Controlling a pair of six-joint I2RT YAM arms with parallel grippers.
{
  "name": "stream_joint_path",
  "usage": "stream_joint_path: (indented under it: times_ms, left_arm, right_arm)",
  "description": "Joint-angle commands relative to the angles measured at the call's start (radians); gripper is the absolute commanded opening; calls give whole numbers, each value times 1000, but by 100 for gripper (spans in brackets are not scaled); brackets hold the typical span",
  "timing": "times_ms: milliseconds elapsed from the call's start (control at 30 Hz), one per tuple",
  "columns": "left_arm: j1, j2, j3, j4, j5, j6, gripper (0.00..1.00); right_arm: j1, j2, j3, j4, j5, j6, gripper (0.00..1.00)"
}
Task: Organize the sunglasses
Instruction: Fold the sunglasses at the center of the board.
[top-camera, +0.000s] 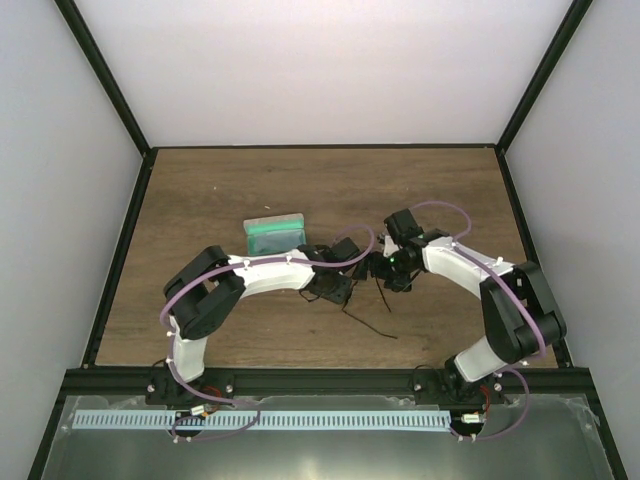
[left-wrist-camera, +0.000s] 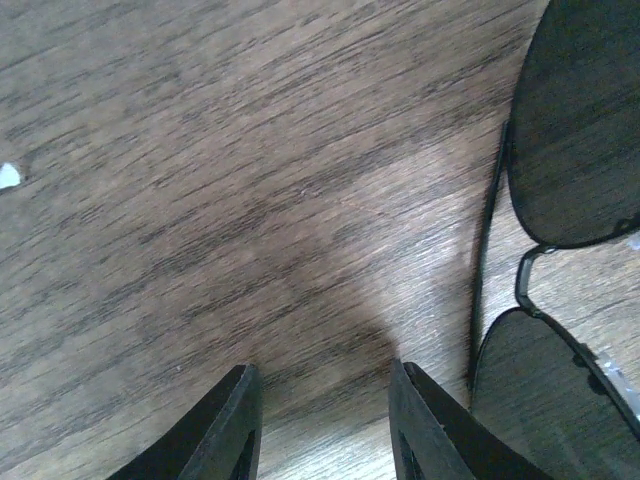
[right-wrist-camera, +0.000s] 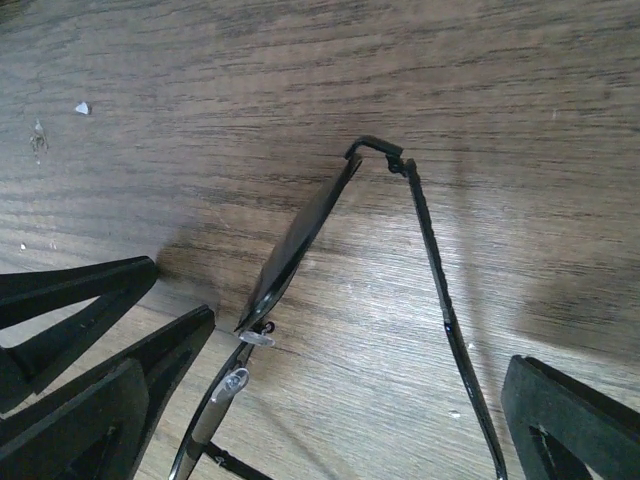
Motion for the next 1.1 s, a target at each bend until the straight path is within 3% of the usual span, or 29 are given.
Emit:
stream_joint_path:
  times_ms: [0,233,700,1067]
  left_arm:
    - [-1,-5,-25,41,63,-33,37]
    - [-3,-34,-61,66,107,-66,37]
    - [-4,-66,-109,77,92,-77,38]
    - [-4,-69,-111,82,87,-82,38]
  right_arm:
    - [27,19,37,4,31,26,100]
    - [43,90,48,9,76,47,97]
    - [50,164,157,-23,105,83,52]
    - [50,203,202,-37,105,76,30]
